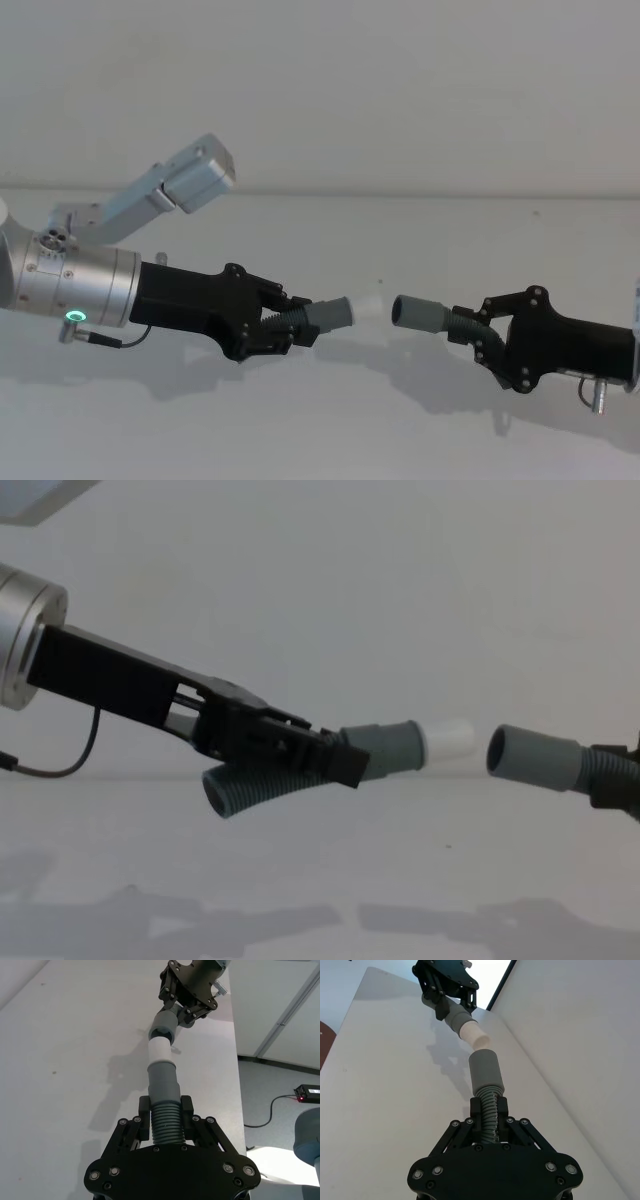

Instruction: Use both hands to pick up one end of the pipe from the table, align the ends, and insert them.

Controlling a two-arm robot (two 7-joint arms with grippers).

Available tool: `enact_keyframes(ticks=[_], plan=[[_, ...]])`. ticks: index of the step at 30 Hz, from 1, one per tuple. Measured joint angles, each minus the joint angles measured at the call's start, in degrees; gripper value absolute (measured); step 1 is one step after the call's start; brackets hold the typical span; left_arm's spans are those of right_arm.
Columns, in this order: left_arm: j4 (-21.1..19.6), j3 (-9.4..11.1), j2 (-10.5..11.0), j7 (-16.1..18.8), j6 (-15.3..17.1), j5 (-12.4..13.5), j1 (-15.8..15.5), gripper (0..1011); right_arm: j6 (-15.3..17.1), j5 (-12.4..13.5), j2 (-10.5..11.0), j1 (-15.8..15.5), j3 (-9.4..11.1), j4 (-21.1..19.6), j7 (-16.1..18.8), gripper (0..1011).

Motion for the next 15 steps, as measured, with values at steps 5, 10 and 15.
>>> enact_keyframes(ticks=[5, 10, 15], plan=[[0.8, 0.6, -0.1, -0.7, -0.1, -0.2, -0.7, 342, 0.3, 0.0, 0.0, 0.3, -0.2, 0.2, -0.2, 155], [1.5, 1.0, -0.2, -1.1, -0.2, -0.4, -1.3, 342, 0.6, 0.0, 0.0, 0.8, -0.6, 0.6, -0.4, 155], [2.3, 1.4, -0.3, -1.4, -0.3, -0.7, -1.7, 342, 0.7, 0.0, -0.1, 1.2, -0.9, 1.0, -0.4, 155]])
